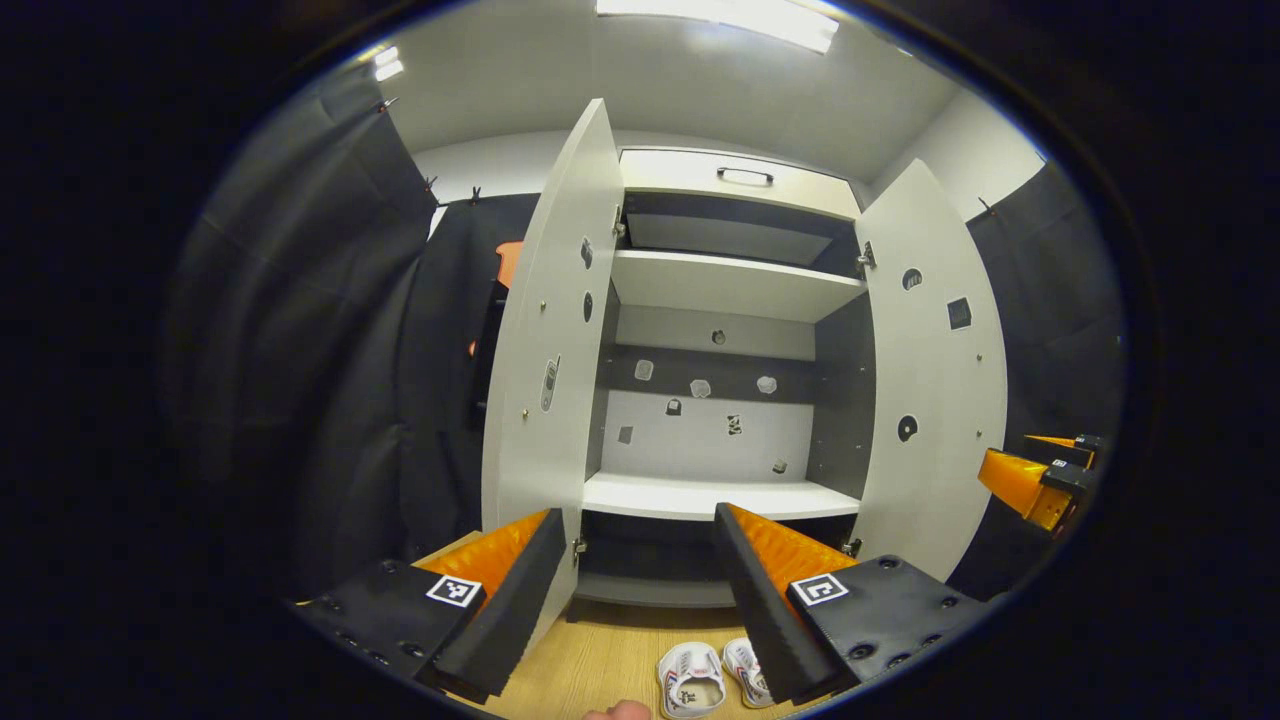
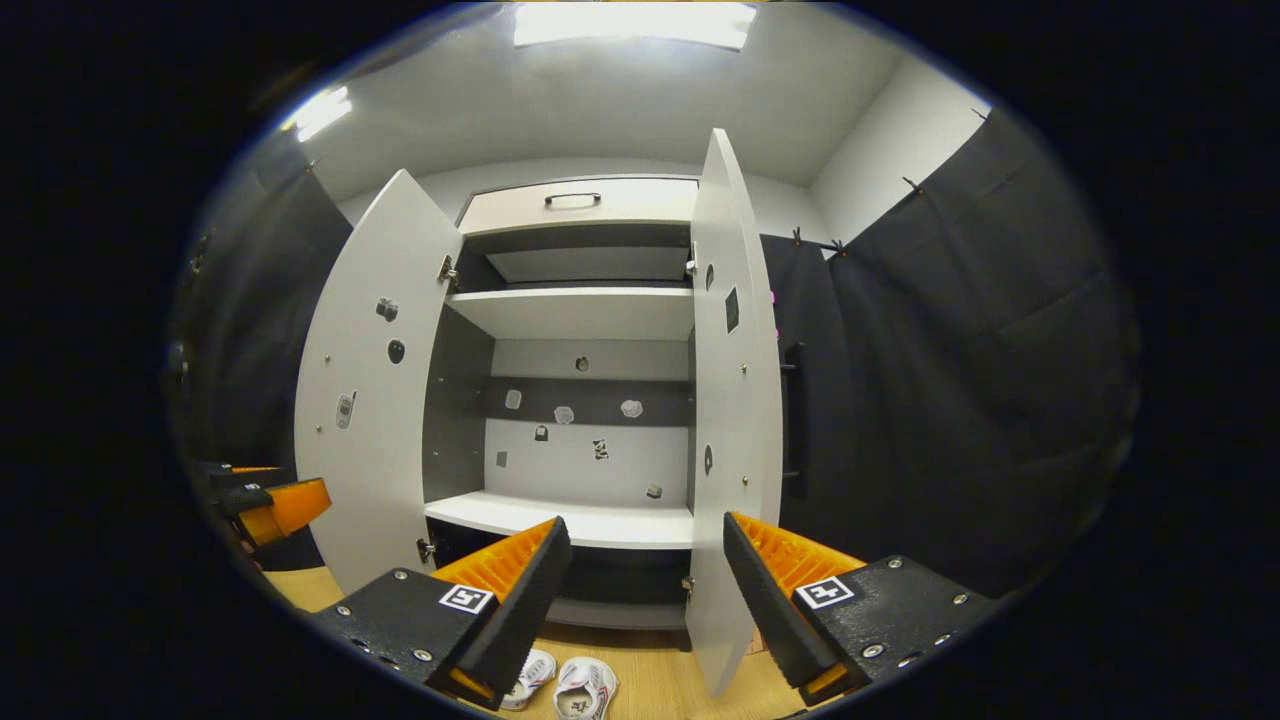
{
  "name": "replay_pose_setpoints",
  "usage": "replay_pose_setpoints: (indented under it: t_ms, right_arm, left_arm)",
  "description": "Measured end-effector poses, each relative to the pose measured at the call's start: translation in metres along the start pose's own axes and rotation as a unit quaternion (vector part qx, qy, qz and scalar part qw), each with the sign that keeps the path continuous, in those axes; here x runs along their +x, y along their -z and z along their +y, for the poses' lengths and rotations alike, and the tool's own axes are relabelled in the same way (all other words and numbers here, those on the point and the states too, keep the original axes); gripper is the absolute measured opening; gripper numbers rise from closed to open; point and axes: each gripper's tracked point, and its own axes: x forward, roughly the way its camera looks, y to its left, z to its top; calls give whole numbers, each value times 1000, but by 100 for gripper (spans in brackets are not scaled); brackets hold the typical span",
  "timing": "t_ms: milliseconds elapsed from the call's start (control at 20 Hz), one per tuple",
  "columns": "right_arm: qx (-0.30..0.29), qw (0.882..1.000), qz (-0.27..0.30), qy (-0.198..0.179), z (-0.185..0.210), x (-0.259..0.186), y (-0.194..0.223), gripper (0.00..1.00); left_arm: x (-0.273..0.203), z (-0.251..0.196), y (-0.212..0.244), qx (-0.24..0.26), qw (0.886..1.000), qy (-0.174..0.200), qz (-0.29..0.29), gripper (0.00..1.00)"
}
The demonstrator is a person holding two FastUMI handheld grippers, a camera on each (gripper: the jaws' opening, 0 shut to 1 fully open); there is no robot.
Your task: Grab one shoe with the right hand and put it into the shoe cabinet, grab the other shoe with the left hand and put it into the shoe cabinet; then close the right door with the right hand and the left door with the left hand.
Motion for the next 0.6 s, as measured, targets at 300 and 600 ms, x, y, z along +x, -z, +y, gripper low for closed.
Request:
replay_pose_setpoints:
  t_ms: [300,600]
  right_arm:
    - [-3,1000,-5,-1,4,1,-3,94]
    - [-11,1000,-4,-11,11,15,2,94]
  left_arm:
    - [0,2,0,0,1000,-1,0,96]
    - [2,-1,1,8,1000,7,2,96]
